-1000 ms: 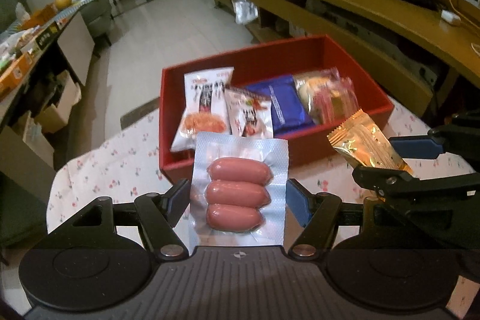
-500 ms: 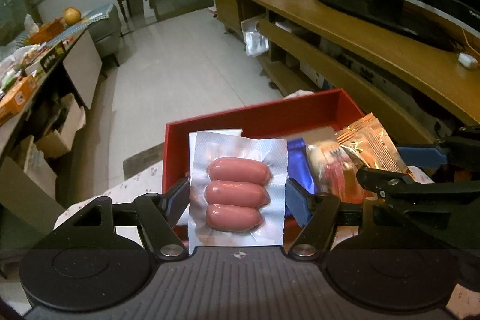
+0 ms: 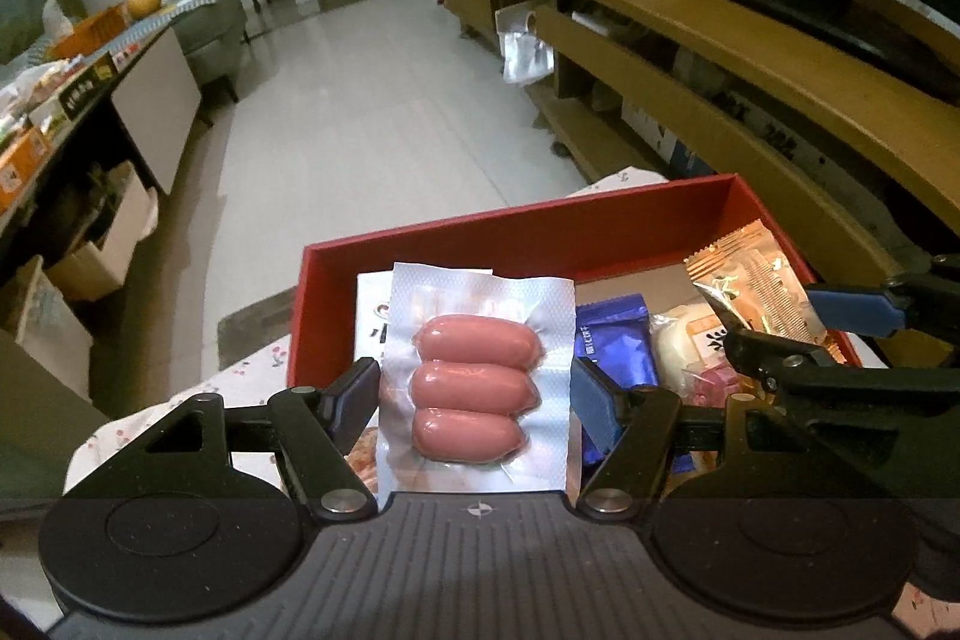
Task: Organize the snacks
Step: 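Carry the sausage pack and gold cake into the red box with both tools, then open both tools to release the sausage pack and cake in the box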
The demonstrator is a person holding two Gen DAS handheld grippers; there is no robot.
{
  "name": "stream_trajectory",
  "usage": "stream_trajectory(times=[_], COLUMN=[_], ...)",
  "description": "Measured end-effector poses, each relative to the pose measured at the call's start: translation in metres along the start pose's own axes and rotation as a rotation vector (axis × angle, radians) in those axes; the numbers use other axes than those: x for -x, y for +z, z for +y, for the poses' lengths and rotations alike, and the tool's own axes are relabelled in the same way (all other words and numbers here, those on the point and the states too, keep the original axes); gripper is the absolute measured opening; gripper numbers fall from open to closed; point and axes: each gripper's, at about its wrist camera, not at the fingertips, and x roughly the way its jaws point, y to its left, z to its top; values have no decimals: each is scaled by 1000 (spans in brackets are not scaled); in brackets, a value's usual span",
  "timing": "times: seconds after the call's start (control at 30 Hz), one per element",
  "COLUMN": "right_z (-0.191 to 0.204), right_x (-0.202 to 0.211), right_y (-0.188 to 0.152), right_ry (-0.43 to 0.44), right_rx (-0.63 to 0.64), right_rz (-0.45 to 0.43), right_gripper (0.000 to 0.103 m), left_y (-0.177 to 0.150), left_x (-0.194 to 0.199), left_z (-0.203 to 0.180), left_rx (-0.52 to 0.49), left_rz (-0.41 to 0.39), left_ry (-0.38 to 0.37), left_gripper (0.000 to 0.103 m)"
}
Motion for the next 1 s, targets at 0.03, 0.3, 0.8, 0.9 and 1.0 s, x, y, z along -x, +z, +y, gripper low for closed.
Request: stream_trajectory(times=[0.03, 0.3, 0.8, 0.9, 1.0], right_z=[-1, 1, 2, 3, 3], right_x=[-4, -24, -36, -38, -39], right_y=[0, -2, -4, -4, -4], right_ry=[-3, -16, -13, -18, -24], right_rx=[0, 21, 15, 18, 15], right_rz=[4, 27, 24, 24, 27], right_gripper=[47, 47, 48, 48, 49], left_y=[0, -3, -3, -4, -4], left_x=[-3, -22, -33, -35, -34], left_z=[-1, 1, -2, -2, -3], left_rx=[1, 8, 2, 2, -4], left_rz=[3, 31, 21, 21, 20], left_ry=[2, 9, 44, 46, 54], left_gripper=[74, 74, 74, 75, 75])
